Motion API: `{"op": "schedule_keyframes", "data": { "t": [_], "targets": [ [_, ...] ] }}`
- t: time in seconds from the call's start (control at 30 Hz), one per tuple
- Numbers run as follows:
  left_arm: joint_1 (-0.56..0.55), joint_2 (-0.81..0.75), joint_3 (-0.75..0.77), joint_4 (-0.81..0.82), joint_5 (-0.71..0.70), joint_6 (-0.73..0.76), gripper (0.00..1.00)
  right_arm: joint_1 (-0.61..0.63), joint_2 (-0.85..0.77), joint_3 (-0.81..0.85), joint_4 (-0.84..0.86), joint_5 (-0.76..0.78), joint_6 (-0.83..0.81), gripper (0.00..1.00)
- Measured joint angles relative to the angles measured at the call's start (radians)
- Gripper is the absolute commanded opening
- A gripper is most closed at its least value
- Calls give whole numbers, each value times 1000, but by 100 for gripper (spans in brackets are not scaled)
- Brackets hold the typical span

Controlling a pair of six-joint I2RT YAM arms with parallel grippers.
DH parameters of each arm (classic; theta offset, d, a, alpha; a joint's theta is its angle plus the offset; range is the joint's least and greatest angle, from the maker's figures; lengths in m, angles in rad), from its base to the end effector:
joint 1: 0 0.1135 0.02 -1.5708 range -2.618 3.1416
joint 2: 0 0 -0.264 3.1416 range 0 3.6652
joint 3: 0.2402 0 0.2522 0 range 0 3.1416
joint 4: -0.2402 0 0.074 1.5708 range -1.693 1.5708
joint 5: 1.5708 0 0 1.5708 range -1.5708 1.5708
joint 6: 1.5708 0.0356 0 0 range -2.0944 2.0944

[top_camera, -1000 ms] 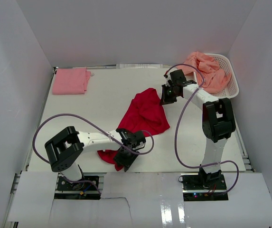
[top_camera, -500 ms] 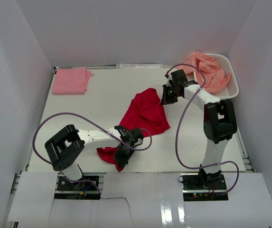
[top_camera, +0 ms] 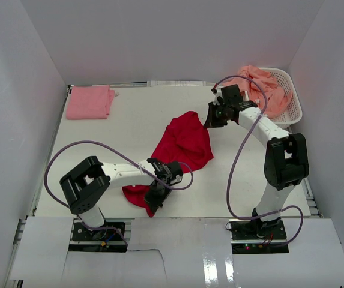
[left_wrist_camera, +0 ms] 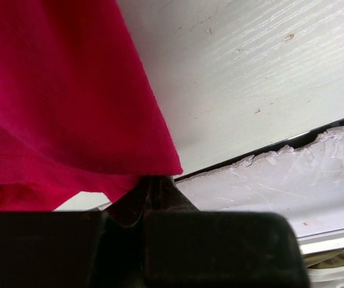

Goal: Fold and stack the t-shirts
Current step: Flatten out the tshirt

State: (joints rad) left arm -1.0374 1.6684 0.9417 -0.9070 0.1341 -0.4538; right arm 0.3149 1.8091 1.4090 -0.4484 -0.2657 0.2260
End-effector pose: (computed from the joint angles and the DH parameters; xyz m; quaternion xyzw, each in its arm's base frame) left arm 0.1290 -0.2278 0.1493 -0.2849 -0.9557 0.0279 0.0685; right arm 0.3802 0.1337 0.2486 -0.0880 0.9243 0.2130 0.3044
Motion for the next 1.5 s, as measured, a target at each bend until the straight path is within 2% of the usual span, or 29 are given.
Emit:
{"op": "schedule_keyframes", "data": {
  "t": [0.2,0.33,0.53,0.67,0.77,0.9,1.03,1.23,1.5],
  "targets": [
    [-6,0,31,-31,-114,-18,0,-4,-23,9,-15,-1,1,8],
    [-3,-19,122,-68,-173,-27,0,-11,-26,51,-53,0,2,8],
    [48,-114,385,-145,-156,-30,0,-34,-96,144,-116,20,2,8],
    [171,-179,639,-229,-116,4,0,-64,-143,283,-184,54,0,8],
    [281,-230,747,-266,-144,24,0,-80,-198,360,-205,97,-5,8],
    [414,-298,760,-313,-173,27,0,-81,-335,369,-237,155,-6,8],
    [498,-353,720,-300,-229,15,0,-78,-489,343,-240,181,-2,8],
    [511,-493,653,-200,-286,-8,0,-78,-732,253,-186,175,18,8],
    [511,-785,555,36,-314,51,0,-78,-916,181,-100,91,27,8]
  ]
}}
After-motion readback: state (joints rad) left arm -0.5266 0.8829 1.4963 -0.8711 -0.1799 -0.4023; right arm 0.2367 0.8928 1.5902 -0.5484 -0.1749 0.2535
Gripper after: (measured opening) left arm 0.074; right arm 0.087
